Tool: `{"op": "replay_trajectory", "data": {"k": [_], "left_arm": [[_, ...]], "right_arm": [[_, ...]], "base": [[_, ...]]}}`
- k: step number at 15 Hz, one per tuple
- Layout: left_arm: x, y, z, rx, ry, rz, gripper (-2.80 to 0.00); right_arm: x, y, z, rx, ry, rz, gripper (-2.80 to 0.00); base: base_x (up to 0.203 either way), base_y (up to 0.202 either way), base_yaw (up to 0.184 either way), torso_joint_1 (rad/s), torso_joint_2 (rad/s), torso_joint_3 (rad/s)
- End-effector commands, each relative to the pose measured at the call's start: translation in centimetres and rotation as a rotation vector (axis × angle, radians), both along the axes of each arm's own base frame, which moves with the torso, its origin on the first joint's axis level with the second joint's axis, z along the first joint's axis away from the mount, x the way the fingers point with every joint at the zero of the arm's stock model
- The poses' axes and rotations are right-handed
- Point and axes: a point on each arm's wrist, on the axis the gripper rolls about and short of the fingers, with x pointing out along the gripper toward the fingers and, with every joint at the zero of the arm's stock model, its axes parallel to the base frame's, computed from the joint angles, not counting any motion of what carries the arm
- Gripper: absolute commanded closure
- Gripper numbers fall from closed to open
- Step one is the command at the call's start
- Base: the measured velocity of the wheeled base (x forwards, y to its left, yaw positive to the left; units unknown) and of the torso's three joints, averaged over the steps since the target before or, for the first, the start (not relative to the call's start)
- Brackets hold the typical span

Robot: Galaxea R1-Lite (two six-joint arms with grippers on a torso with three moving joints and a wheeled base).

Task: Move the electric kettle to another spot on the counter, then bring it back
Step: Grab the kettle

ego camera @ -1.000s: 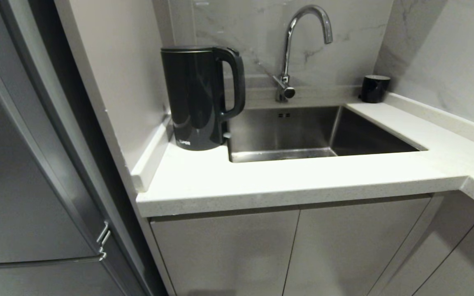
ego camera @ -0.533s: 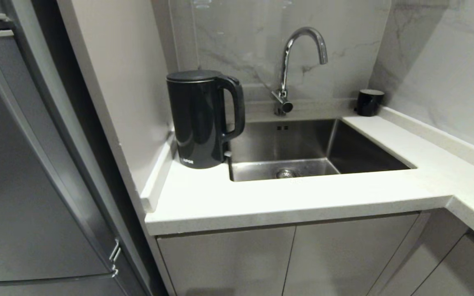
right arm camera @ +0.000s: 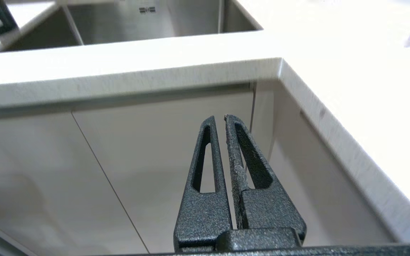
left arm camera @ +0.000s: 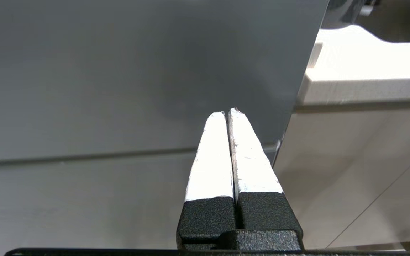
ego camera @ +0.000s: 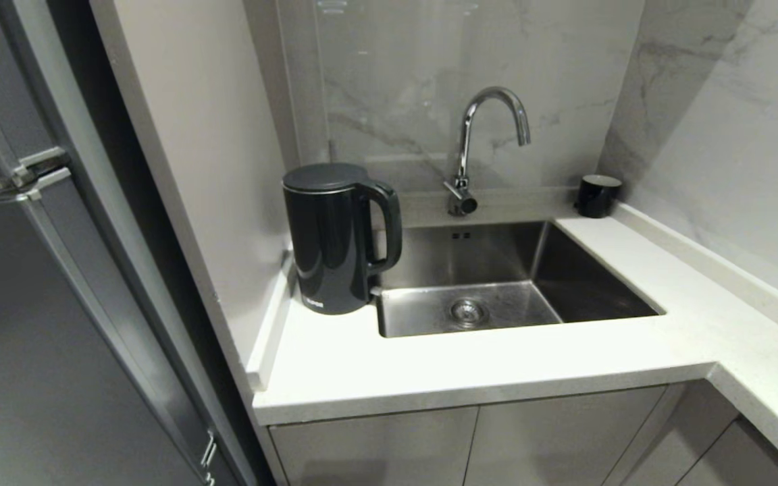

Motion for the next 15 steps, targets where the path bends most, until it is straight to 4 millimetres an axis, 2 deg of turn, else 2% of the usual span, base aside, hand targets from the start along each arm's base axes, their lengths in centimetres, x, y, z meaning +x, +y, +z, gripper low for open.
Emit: {"op": "replay_trajectory", "data": {"k": [1, 8, 15], "left_arm": [[0.01, 0.00, 0.01, -0.001, 0.001, 0.001, 0.00], [0.00, 0.00, 0.04, -0.001, 0.000, 0.001, 0.00], [0.00, 0.00, 0.01, -0.001, 0.000, 0.001, 0.00]], "right_arm": [[0.00, 0.00, 0.00, 0.000, 0.000, 0.000, 0.00], [0.00, 0.00, 0.00, 0.000, 0.000, 0.000, 0.00], [0.00, 0.00, 0.00, 0.000, 0.000, 0.000, 0.00]], "base": [[0.000, 0.000, 0.000, 0.163, -0.55, -0.391], [0.000, 0.000, 0.000, 0.206, -0.60, -0.389], [0.000, 0.000, 0.000, 0.155, -0.39, -0.238]]}}
